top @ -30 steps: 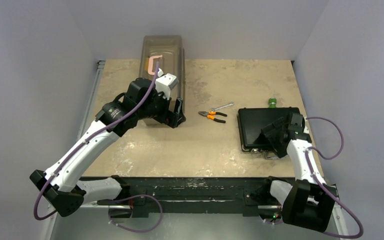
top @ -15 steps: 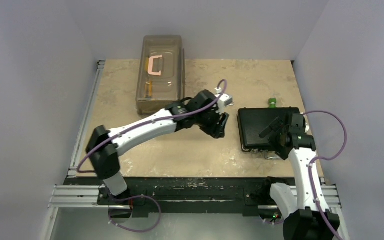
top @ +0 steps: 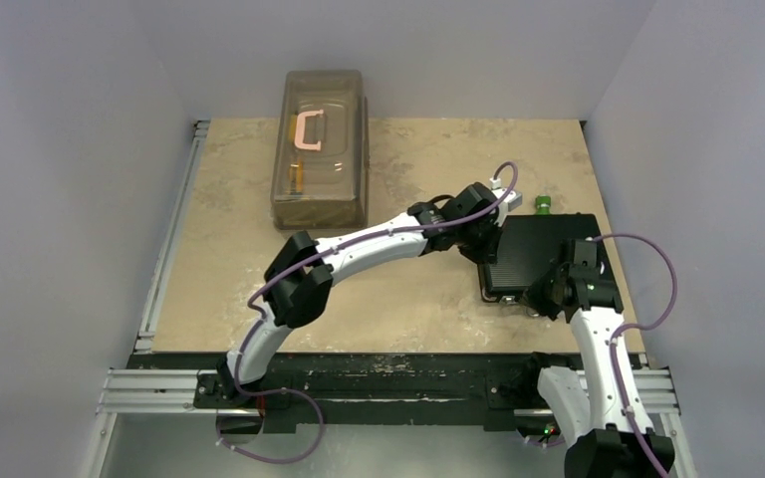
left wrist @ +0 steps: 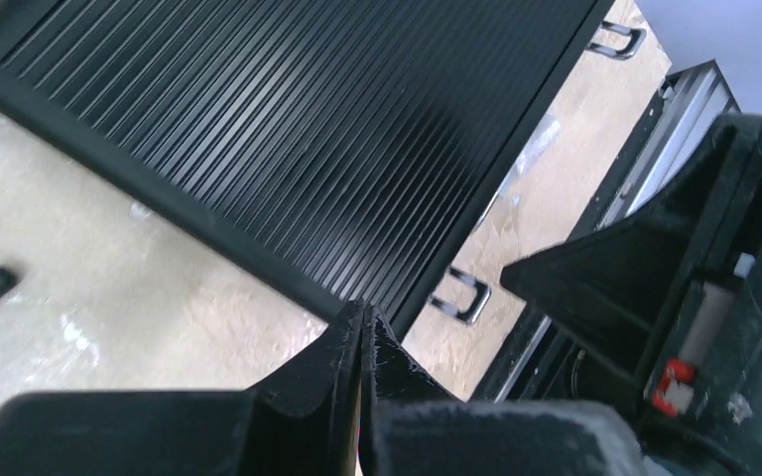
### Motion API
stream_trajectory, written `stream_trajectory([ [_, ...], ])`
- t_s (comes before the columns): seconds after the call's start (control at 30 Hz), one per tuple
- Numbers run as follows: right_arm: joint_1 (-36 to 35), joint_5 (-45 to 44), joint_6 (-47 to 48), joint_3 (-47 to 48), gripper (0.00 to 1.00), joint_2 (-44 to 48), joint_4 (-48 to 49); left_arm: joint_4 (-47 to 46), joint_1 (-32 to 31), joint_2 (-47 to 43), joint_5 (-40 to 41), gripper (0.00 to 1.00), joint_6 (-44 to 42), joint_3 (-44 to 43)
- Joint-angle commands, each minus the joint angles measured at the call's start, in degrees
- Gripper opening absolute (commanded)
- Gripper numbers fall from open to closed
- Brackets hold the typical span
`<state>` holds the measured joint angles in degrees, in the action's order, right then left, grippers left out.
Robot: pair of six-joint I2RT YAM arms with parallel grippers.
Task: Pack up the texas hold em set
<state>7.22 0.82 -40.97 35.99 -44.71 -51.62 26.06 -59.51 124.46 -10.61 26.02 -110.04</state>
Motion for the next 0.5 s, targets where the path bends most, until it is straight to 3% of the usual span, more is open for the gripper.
stream_trajectory([
  [0.0, -1.17, -0.7, 0.47, 1.06, 0.0, -0.16, 3.0, -2.4, -1.03, 4.49, -1.92, 0.0, 1.73, -6.88],
  [0.1, -1.27, -1.9, 0.01, 1.83, 0.0, 0.1, 3.37, -3.69, -1.07, 6.78, -2.92, 0.0, 2.93, -8.57],
  [0.27, -2.09, 3.22, -0.51, 1.9, 0.0, -1.58, 6.47, -3.93, -1.05, 8.33, -2.59, 0.0, 4.79, -7.44],
  [0.47, -8.75, 0.54, -1.79, 2.95, 0.0, -6.51, 7.57, -5.06, -1.05, 7.79, -1.6, 0.0, 6.64, -2.6],
])
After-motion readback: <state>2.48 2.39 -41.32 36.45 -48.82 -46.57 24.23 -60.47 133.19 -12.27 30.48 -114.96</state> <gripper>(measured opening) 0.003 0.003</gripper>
